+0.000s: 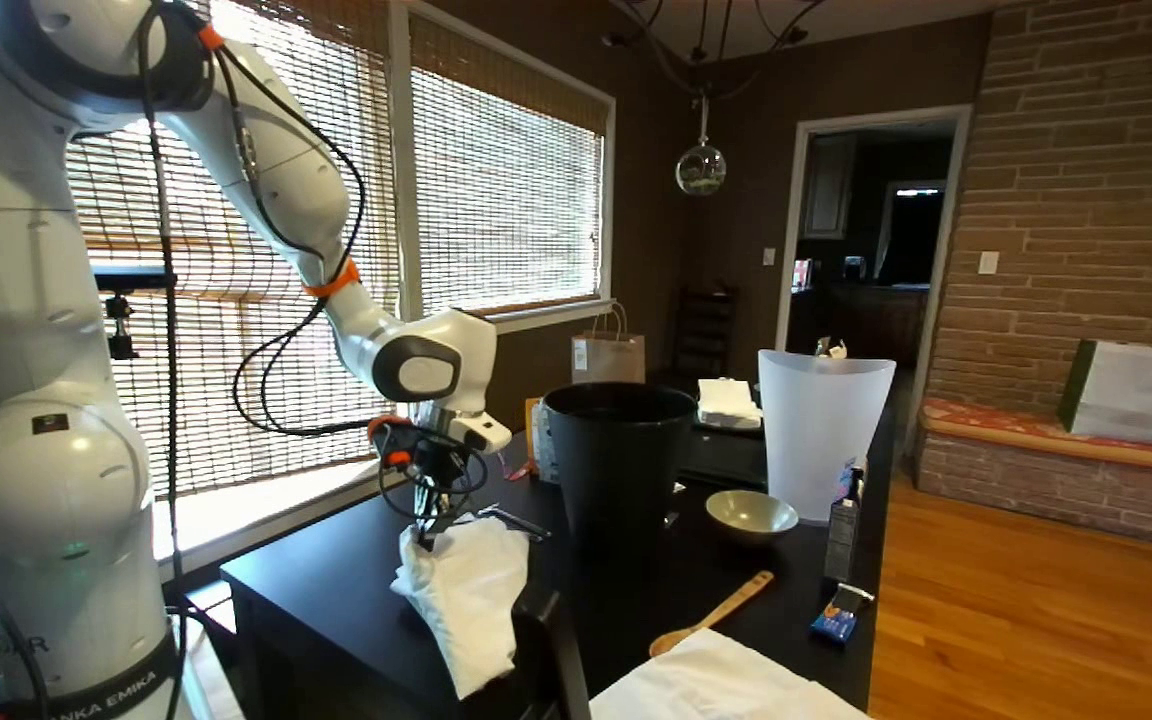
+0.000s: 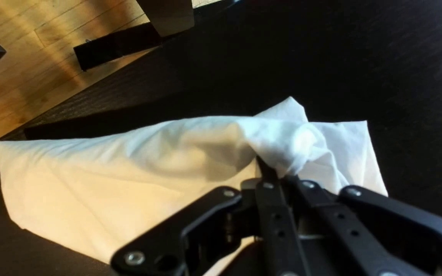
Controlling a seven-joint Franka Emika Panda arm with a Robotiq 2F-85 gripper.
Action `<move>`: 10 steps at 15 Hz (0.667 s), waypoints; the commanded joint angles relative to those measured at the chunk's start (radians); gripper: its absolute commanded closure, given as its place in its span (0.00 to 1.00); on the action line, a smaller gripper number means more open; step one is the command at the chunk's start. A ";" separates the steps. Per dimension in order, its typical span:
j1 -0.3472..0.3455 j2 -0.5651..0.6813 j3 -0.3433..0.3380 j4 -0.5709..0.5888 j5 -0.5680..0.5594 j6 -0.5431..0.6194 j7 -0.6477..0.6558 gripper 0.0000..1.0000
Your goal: Fold the towel to the left on the table
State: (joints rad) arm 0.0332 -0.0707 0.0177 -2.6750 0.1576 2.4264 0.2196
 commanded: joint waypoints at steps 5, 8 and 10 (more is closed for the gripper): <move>0.019 0.017 0.015 0.002 0.112 0.010 -0.083 0.37; 0.019 0.006 0.013 0.001 0.124 0.008 -0.093 0.16; 0.014 -0.010 0.009 0.001 0.129 0.014 -0.096 0.01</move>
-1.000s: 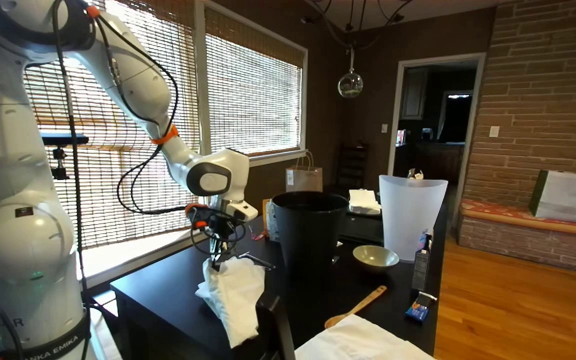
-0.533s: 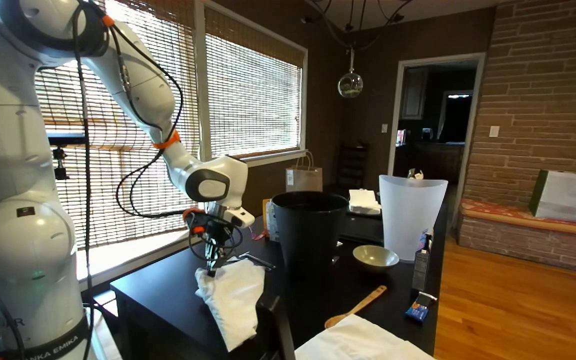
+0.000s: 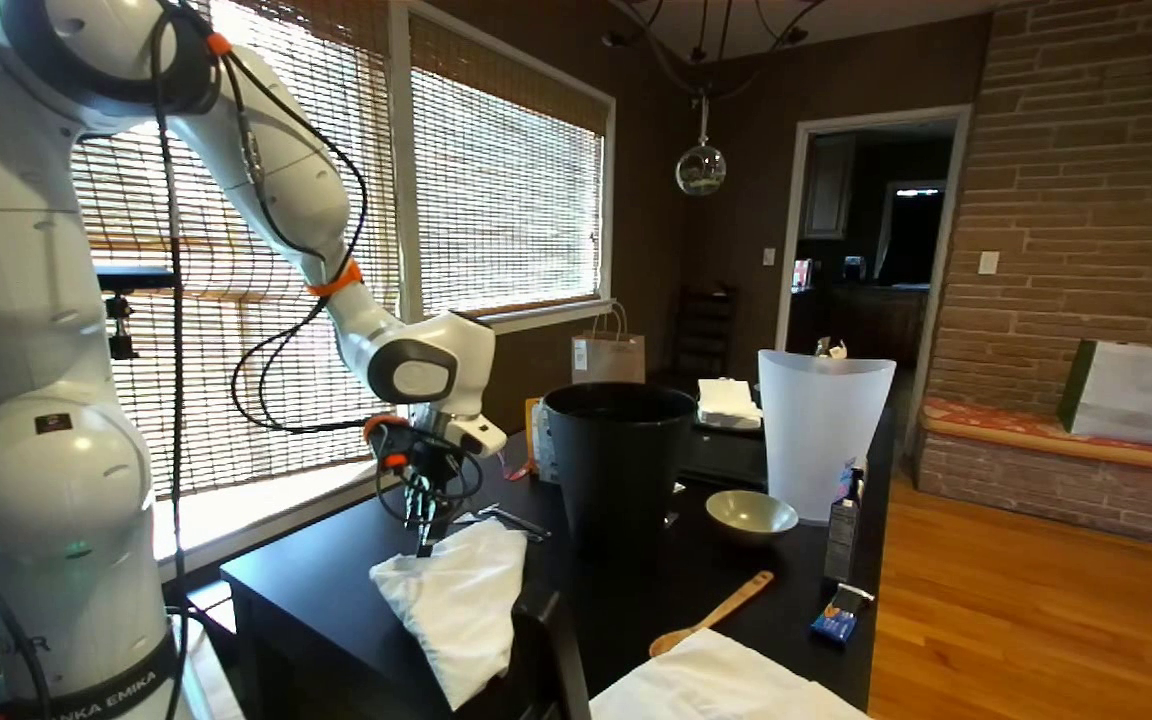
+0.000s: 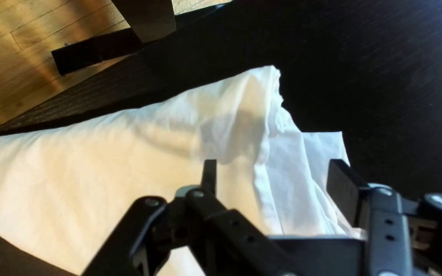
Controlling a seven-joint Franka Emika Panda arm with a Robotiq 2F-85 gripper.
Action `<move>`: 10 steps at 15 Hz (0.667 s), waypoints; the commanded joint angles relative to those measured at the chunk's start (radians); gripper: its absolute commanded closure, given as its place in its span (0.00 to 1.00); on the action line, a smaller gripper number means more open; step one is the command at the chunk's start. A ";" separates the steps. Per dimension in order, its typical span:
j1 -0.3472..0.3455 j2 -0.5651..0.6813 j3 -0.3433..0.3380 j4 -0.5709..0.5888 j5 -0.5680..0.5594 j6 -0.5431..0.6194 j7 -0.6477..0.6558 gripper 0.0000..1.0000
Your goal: Fold the towel to the left on the table
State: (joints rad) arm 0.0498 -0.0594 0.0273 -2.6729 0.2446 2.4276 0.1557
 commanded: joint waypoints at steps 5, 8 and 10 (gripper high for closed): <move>-0.021 -0.062 -0.015 0.007 0.021 0.046 -0.015 0.00; -0.038 -0.091 -0.025 0.013 -0.010 0.044 0.000 0.00; -0.051 -0.113 -0.028 0.023 -0.041 0.030 0.013 0.00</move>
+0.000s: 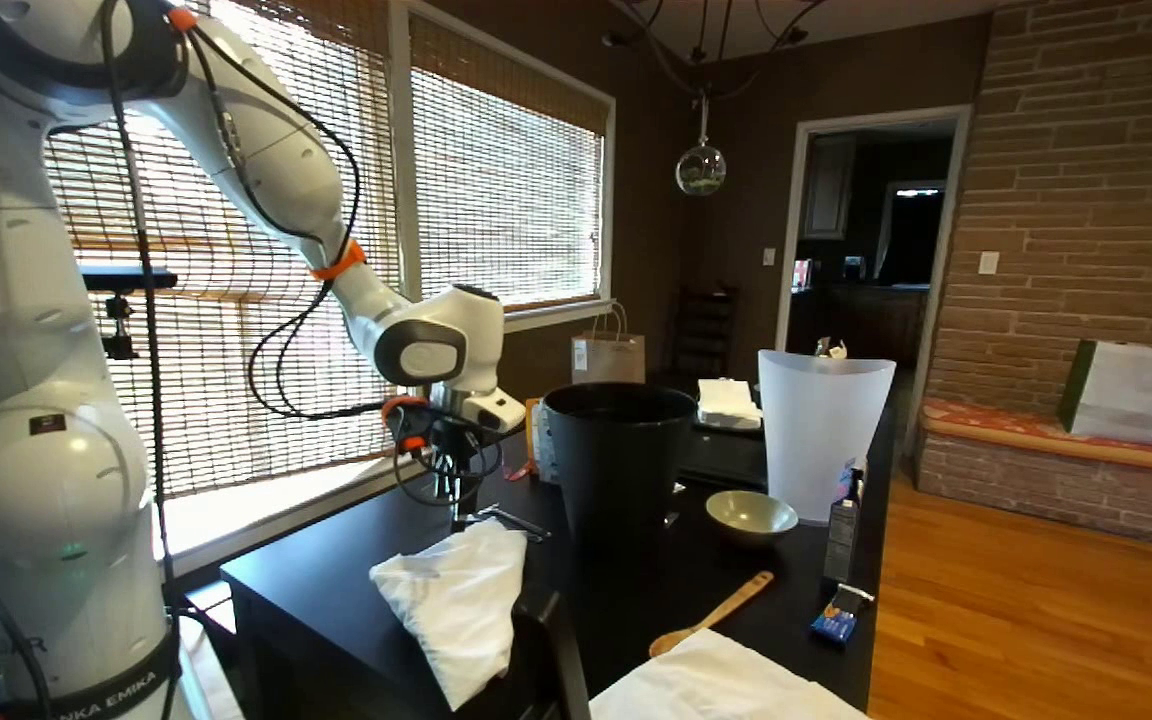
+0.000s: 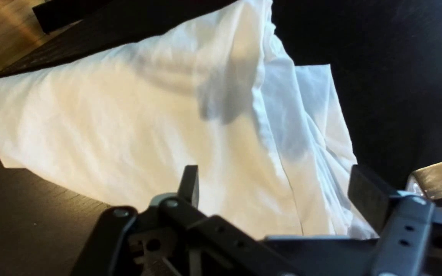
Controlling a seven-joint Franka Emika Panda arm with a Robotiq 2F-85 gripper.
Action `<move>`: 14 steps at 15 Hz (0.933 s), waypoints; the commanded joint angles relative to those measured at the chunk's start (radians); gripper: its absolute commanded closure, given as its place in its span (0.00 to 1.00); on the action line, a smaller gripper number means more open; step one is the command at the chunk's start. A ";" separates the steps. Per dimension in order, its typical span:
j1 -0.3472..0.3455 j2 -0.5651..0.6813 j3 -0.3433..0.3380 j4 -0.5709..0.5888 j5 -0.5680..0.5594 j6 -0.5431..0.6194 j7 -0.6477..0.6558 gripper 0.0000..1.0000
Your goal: Fold the towel to the left on the table
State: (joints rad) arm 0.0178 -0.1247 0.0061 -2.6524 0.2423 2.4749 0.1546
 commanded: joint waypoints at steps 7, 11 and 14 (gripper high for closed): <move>-0.074 -0.136 -0.003 0.104 -0.171 -0.215 0.125 0.00; -0.083 -0.172 0.009 0.176 -0.244 -0.347 0.159 0.00; -0.082 -0.196 0.011 0.219 -0.264 -0.436 0.170 0.00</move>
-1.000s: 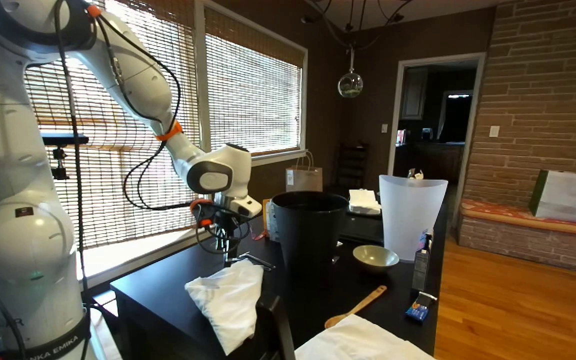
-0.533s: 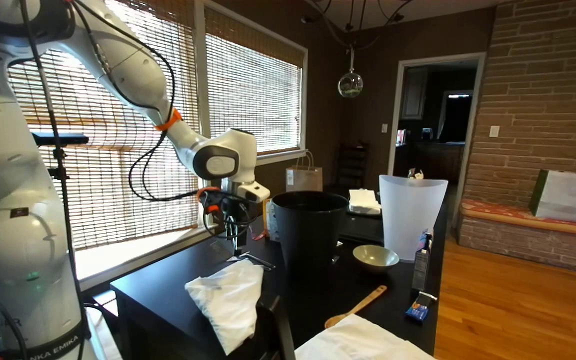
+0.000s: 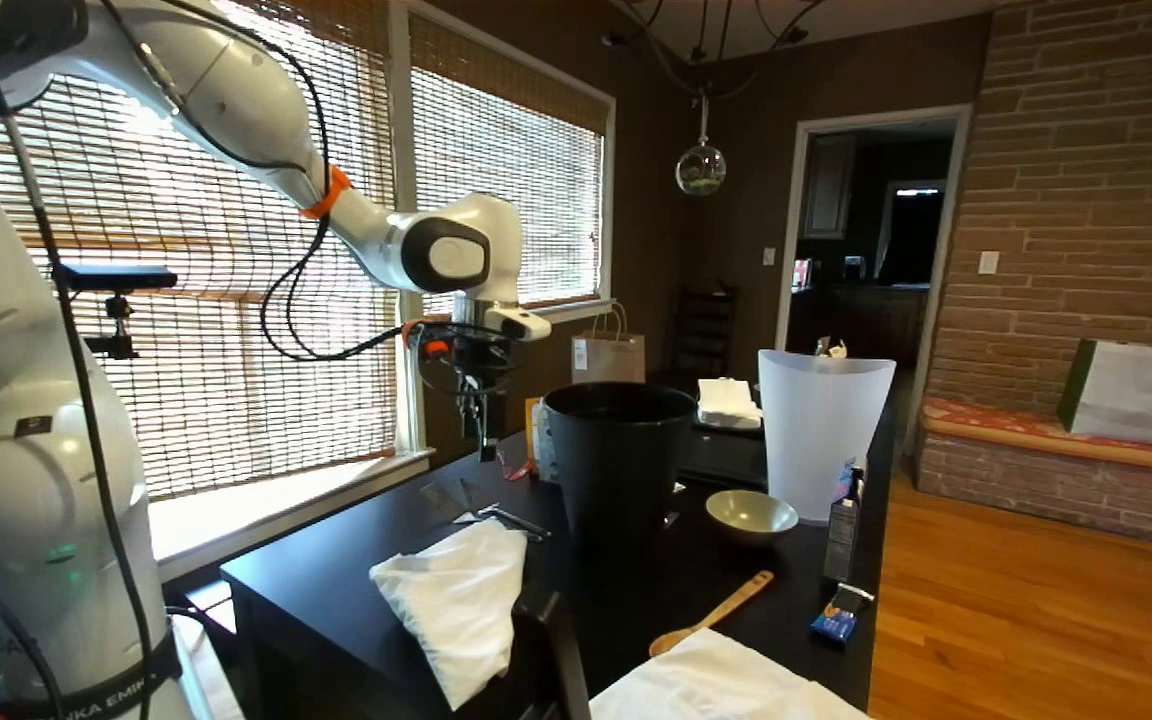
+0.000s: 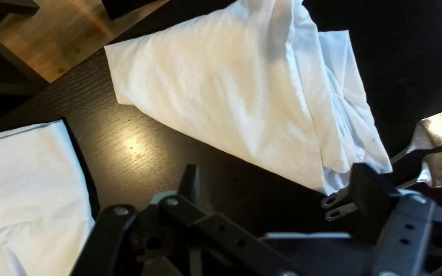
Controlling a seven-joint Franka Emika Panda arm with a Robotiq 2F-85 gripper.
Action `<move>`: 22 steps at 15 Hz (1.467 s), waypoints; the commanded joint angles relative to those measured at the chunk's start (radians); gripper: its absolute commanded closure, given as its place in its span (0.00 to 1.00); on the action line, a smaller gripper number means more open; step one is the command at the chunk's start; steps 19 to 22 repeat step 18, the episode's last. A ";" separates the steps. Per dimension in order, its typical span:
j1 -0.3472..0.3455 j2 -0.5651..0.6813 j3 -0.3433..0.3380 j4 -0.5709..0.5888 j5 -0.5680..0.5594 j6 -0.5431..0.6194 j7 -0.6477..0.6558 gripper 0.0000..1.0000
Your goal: Fold the towel to the left on the table
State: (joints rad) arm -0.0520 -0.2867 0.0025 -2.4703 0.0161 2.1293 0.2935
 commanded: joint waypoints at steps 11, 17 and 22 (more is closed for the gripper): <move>-0.027 -0.069 0.019 0.149 -0.092 -0.295 0.111 0.00; -0.021 -0.053 0.011 0.146 -0.069 -0.269 0.094 0.00; -0.021 -0.053 0.011 0.146 -0.069 -0.269 0.094 0.00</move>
